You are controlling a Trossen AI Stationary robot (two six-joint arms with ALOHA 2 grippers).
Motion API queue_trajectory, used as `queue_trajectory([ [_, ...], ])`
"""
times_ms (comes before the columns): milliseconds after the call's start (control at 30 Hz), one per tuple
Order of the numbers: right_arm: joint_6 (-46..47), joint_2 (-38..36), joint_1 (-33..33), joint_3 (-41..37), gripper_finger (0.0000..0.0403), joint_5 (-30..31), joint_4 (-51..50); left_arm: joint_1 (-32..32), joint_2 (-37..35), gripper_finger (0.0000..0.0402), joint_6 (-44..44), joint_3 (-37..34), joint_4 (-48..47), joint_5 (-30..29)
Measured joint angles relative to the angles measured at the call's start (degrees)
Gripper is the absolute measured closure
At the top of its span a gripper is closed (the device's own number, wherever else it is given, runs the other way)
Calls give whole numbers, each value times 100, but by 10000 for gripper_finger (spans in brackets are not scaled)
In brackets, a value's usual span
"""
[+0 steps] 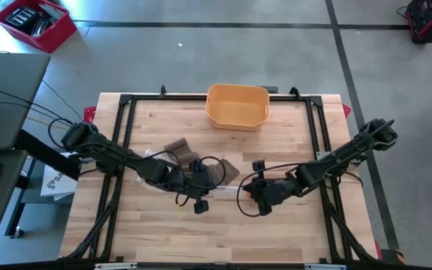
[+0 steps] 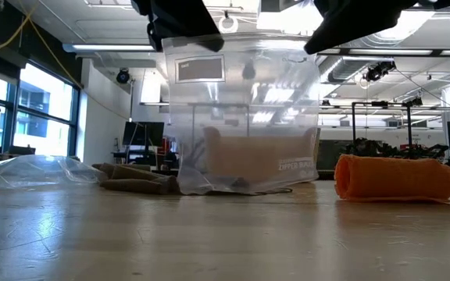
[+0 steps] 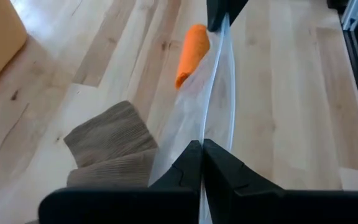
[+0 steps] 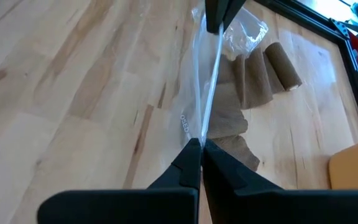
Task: Roll bandage
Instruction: Open the bottom transparent zip bag
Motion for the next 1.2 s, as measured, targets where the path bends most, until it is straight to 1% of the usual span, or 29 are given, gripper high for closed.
queue_trajectory([
  [233,-19,0,2,0,403,-9,71,17,0,401,-110,0,245,18],
  [367,-19,0,-2,-2,403,-310,149,20,0,401,-114,0,228,15],
  [433,-30,0,-9,-2,403,-332,146,20,0,401,-120,0,206,-21],
  [600,-228,0,-13,-2,396,-340,168,-46,112,401,-167,0,432,-531],
  [733,-225,-1,-13,40,356,-282,4,-104,222,401,-272,0,475,-792],
  [833,-22,-16,-13,311,315,-157,-614,-157,296,401,-367,0,476,-997],
  [900,321,-26,-14,577,288,-97,-1033,-188,342,401,-424,0,495,-1262],
  [1000,524,-28,-15,963,252,-224,-1459,-236,367,401,-289,0,475,-1698],
  [1100,190,-31,89,1228,227,-309,-1451,-236,363,401,-169,0,503,-1965],
  [1200,-307,-33,259,1311,220,-234,-949,-216,363,401,-68,0,517,-2114],
])
